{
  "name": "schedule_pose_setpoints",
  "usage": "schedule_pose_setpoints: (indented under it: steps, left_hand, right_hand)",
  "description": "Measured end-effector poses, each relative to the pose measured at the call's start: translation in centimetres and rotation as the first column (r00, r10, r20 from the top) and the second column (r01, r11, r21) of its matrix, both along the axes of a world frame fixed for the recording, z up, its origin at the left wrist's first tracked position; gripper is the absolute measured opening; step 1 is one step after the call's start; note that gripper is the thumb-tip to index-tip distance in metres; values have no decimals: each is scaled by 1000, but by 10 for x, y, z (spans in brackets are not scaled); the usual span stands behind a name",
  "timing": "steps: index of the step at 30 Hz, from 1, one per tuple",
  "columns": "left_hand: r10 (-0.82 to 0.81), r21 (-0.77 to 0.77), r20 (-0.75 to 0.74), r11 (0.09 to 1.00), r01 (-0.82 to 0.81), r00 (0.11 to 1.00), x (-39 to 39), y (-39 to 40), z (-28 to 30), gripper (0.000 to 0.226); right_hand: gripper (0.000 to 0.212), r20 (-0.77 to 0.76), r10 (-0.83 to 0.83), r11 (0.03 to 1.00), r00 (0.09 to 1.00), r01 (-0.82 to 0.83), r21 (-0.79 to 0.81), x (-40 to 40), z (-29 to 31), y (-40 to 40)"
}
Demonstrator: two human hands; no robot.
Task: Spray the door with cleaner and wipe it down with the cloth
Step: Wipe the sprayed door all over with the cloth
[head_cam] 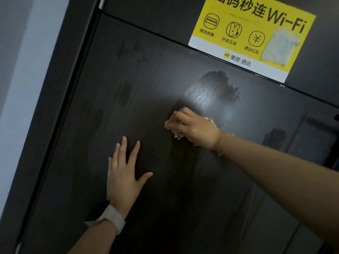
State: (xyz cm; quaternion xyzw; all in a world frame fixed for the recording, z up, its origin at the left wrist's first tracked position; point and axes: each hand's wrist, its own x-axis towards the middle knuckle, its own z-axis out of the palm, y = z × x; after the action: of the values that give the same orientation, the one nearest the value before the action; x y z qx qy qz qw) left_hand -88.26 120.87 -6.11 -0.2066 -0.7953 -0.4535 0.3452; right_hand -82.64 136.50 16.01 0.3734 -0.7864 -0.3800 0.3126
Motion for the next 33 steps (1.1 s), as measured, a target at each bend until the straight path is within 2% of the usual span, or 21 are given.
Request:
schedule_pose_setpoints:
  steps: [1,3,6,8,10,12,14,17,19,22,24,26,27,29,30,32,33]
  left_hand:
    - [-32,11,14,999,32,999,-1,0,-1,98]
    - [-68,31,14,997,67,998,-3,-1,-1,98]
    - [-84,45,30,996,83,996,-5,1,-3,98]
    - [-87,75,7,994,86,996,-6,2,-4,97]
    - [-85,103,5,991,84,996,-8,3,-5,97]
    - [-86,112,19,990,83,996,-7,4,-3,97]
    - [-92,105,33,990,89,995,-5,3,-1,99]
    - [-106,89,33,991,103,994,-5,0,-1,104]
    - [-105,87,33,991,102,994,-6,-2,-2,109]
    - [-91,56,32,994,89,995,-9,-1,-4,107]
    - [-80,61,23,995,79,997,-10,0,-4,105]
    - [-77,67,22,995,75,997,-9,1,-4,105]
    - [-79,65,25,995,77,997,-9,1,-5,105]
    - [-87,54,26,995,85,996,-8,1,-4,105]
    - [-93,50,25,995,92,995,-7,0,-4,104]
    - [-112,45,37,993,110,993,-6,-2,-3,104]
    - [-118,46,42,992,116,992,-6,-3,-3,104]
  right_hand:
    - [35,-13,-6,1000,1000,6,-2,1,18,0]
    - [26,-165,-18,991,986,-4,-136,4,60,-1]
    - [26,-425,-6,916,905,-165,-365,2,101,0]
    - [27,-507,-41,828,861,-254,-500,-9,96,-7]
    - [28,-489,-52,791,870,-263,-553,-22,69,-20]
    - [26,-336,0,884,942,-157,-441,-30,35,-30]
    - [27,-157,81,974,984,-112,-198,-32,11,-33]
    - [32,33,67,996,997,-69,64,-27,30,-29]
    - [40,-50,81,997,995,-80,20,-26,65,-26]
    - [30,-363,26,941,931,-145,-305,-28,113,-26]
    - [28,-478,-24,860,878,-226,-457,-37,112,-32]
    - [26,-475,-40,817,879,-245,-522,-48,89,-45]
    - [24,-413,-7,846,911,-215,-489,-53,73,-50]
    - [25,-215,87,949,973,-146,-278,-59,45,-52]
    - [27,-121,79,979,990,-99,-175,-59,41,-51]
    - [30,-47,57,995,997,-61,-78,-58,55,-52]
    - [29,-67,58,994,996,-64,-87,-59,66,-53]
